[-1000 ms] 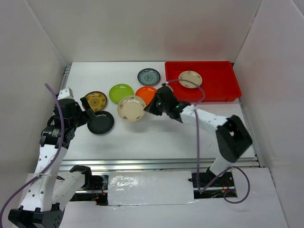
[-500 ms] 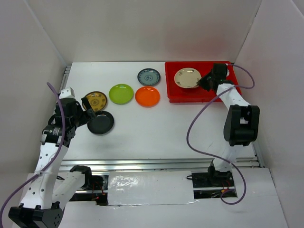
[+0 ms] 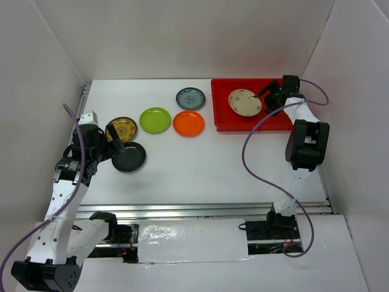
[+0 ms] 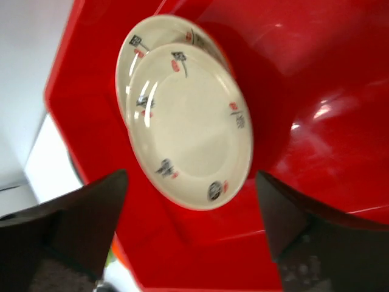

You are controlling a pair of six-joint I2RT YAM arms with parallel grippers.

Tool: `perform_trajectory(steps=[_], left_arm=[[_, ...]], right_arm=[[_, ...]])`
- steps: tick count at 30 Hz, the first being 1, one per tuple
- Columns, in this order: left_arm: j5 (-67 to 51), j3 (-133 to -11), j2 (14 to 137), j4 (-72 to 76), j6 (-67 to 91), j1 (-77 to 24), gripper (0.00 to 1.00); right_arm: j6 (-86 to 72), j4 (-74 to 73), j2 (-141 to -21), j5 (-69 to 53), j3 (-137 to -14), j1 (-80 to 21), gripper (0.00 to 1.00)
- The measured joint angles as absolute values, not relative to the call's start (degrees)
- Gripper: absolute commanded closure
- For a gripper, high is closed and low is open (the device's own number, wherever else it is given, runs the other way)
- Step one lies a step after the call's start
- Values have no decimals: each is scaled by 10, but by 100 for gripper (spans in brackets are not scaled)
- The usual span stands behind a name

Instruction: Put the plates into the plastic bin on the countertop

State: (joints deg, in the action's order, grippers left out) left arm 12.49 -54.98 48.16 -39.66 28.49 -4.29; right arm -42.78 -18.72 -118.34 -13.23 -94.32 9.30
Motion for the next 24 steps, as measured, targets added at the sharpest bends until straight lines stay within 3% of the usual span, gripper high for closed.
perform_trajectory(steps=[8,16,19,24], left_arm=[[136,-551,528,-403,294,-43,1],[165,-552,561,-431,379,25,1],[181,-545,559,-437,429,41,1],[197,-517,542,-452,482,48,1]], right_arm=[[-399,-185,-1078,-115,-881,41,0],[-373,-106,-900,-124,-794,-226,0],[-392,-67,-950,-146,-760,-338,0],[-418,-46,-1121,-160,-788,-417,7]])
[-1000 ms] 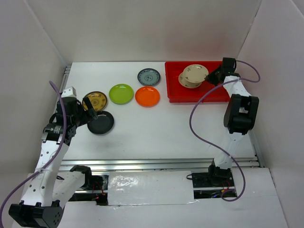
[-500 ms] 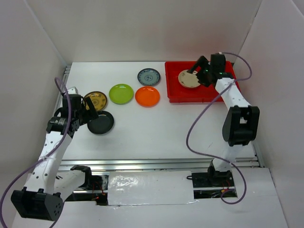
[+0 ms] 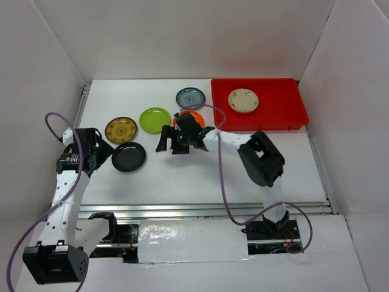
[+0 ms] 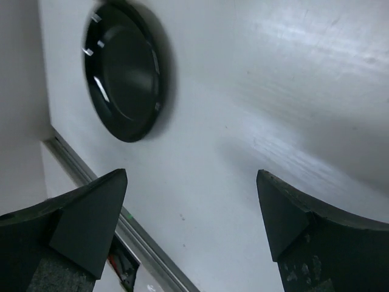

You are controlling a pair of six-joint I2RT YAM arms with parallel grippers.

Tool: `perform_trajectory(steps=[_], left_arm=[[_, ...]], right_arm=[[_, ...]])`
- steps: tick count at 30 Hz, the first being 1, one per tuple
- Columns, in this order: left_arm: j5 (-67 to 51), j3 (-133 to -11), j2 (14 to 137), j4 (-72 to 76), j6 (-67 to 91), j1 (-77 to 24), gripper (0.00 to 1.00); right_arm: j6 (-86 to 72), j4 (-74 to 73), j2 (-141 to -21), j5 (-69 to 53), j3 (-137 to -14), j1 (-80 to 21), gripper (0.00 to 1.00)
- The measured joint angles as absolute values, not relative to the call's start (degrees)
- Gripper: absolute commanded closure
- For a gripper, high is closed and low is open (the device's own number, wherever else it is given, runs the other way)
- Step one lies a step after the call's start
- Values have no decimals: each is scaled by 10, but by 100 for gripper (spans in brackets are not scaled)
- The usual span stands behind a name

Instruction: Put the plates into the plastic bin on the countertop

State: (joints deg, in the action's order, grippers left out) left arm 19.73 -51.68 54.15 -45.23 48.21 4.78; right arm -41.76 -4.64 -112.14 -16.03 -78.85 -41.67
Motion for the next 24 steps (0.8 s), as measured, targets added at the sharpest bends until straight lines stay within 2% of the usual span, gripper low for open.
perform_trajectory(steps=[7,13,18,19,24], left_arm=[[203,-512,505,-456,469,51,1],[187,-512,504,-453,449,52,1],[185,-514,498,-454,441,52,1],[184,-516,496,-453,438,52,1],[181,-525,491,-452,432,53,1]], right_arm=[[-453,-34,-1249,-195,-873,-456,17],[-455,-82,-1351,-214,-1041,-462,27],[-458,-124,-1388,-223,-1085,-462,40],[-459,-133,-1389,-225,-1087,-462,45],[-455,-177,-1411,-238,-1128,-463,46]])
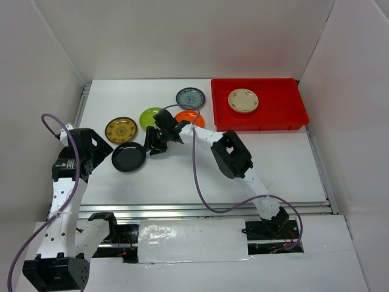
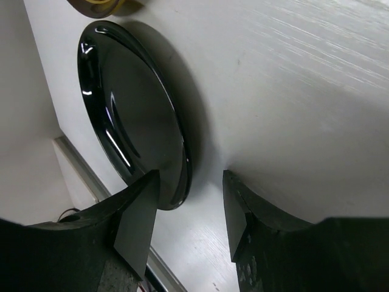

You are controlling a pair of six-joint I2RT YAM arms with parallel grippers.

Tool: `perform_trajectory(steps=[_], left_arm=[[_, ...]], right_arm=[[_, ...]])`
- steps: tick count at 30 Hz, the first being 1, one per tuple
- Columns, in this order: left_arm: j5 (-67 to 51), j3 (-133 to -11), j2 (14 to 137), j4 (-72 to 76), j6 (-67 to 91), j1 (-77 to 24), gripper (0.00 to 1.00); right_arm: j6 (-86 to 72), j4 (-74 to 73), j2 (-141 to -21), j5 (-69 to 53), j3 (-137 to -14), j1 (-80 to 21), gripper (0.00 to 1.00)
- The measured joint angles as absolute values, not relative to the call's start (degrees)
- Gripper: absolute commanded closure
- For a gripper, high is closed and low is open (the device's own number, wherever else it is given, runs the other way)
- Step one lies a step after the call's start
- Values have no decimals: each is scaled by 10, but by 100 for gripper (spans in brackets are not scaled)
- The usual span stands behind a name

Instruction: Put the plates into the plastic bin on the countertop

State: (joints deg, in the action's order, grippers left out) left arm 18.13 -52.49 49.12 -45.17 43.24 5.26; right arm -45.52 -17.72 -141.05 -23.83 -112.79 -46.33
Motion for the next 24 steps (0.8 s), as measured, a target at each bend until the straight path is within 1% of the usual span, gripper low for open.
perform_trajectory(steps=[3,5,7,9,11,12,14,17,19,21,24], left_arm=[[181,-526,491,-448,422,55,1],[181,-528,491,-449,418,55,1],[181,-530,492,-449,416,55,1],[181,-533,493,-449,409,55,1],[181,-535,494,-449,407,55,1],[181,-537,494,-448,407,56,1],[180,-540,499,-448,407,59,1],[177,-547,511,-446,408,66,1],[175,-553,518,-446,410,72,1],[175,-559,521,-444,414,79,1],[173,-568,531,-432,437,92,1]], right_arm=[[-454,-197,-1428,-249,-1160,-466,46],[-453,-202,-1434,-254,-1168,-469,53],[-455,-204,-1437,-255,-1170,-473,66],[-458,-207,-1439,-255,-1169,-475,71],[-463,-206,-1439,-256,-1166,-475,93],[-469,-206,-1439,-257,-1165,-475,93],[-479,-191,-1439,-260,-1154,-475,100],[-498,-144,-1421,-266,-1104,-474,100],[-500,-121,-1389,-265,-1048,-473,100],[-495,-118,-1344,-260,-985,-469,100],[-487,-123,-1246,-256,-887,-454,100]])
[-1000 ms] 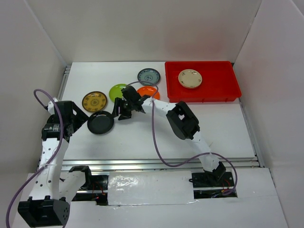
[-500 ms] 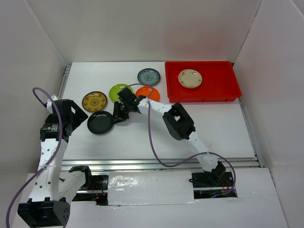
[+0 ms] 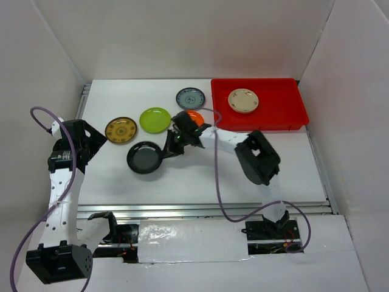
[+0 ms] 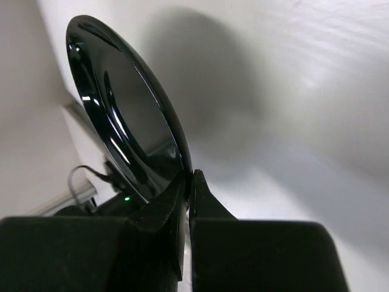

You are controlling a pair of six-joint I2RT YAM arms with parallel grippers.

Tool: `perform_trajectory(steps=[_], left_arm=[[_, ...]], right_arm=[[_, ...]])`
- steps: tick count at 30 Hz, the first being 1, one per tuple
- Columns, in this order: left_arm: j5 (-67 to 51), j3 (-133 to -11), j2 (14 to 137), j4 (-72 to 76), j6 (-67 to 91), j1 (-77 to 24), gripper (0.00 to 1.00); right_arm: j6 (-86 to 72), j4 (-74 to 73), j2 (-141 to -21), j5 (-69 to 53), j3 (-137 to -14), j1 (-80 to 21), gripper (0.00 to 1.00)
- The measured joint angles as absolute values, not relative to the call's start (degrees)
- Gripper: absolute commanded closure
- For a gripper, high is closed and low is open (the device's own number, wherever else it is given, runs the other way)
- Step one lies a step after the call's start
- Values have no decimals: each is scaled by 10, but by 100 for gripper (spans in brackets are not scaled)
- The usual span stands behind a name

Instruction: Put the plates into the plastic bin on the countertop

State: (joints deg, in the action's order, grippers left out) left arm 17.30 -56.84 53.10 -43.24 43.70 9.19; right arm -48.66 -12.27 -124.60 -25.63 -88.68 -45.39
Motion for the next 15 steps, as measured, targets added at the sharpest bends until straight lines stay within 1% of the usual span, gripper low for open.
perform_trajectory(steps=[3,8,11,15], left_arm=[[156,-568,560,-396,468,102,1],[122,-560,667,-317,506,121,1],[98,-550,723,-274,528,139,1],[80,-546,769,-220,545,147,1]], right_arm=[[-477,-129,-1142,-253,-830,-401,100],[-453,-125,-1014,-255,-819,-224,100],[-440,-137,-997,-251,-842,-119,100],[-435,-162,-1029,-246,-889,-21,100]])
